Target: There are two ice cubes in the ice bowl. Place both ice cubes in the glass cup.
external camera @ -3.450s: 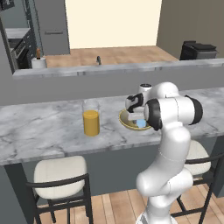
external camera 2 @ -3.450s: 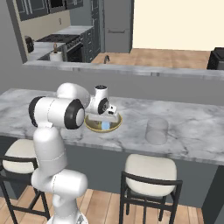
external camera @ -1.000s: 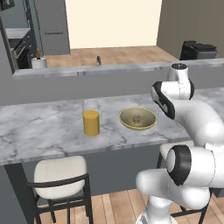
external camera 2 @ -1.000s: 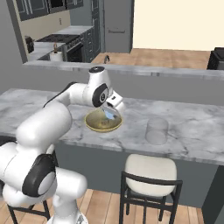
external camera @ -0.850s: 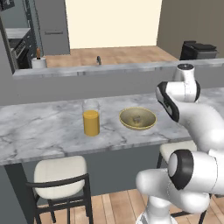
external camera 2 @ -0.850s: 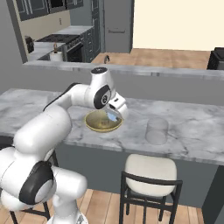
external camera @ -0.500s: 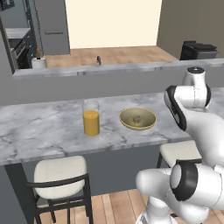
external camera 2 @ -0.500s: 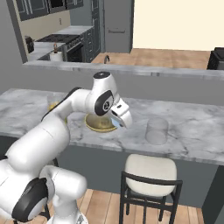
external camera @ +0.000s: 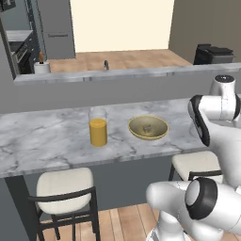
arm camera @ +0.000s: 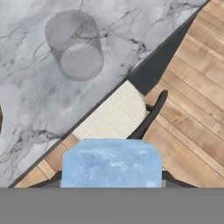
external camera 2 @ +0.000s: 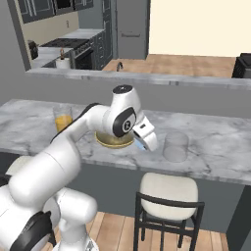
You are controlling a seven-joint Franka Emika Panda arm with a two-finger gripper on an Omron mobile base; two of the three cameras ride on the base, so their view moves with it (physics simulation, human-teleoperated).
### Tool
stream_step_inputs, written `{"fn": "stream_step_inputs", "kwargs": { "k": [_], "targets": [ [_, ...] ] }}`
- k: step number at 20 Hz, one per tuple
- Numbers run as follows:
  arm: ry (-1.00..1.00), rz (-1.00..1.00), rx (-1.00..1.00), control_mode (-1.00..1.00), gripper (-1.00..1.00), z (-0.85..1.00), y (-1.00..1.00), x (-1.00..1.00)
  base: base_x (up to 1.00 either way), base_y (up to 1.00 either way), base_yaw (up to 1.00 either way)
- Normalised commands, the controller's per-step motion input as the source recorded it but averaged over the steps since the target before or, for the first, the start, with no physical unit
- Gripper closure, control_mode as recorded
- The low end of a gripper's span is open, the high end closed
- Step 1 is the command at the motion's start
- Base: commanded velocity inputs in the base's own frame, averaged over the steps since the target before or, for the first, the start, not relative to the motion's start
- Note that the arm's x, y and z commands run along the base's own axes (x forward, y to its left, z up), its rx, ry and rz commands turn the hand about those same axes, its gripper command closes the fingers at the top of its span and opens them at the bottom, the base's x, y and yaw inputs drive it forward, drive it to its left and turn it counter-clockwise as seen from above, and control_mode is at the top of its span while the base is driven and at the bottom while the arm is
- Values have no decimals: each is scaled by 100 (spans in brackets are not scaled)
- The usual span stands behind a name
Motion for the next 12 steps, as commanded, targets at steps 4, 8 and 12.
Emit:
{"fn": "stream_step_inputs", "kwargs": {
  "k": [4,8,12],
  "targets": [
    [0,-3,0,-100,100,0,-20,-13,0,0,0],
    [0,0,13,-100,100,3,-12,7,0,0,0],
    [0,0,30,-100,100,22,-8,19,0,0,0]
  ]
}}
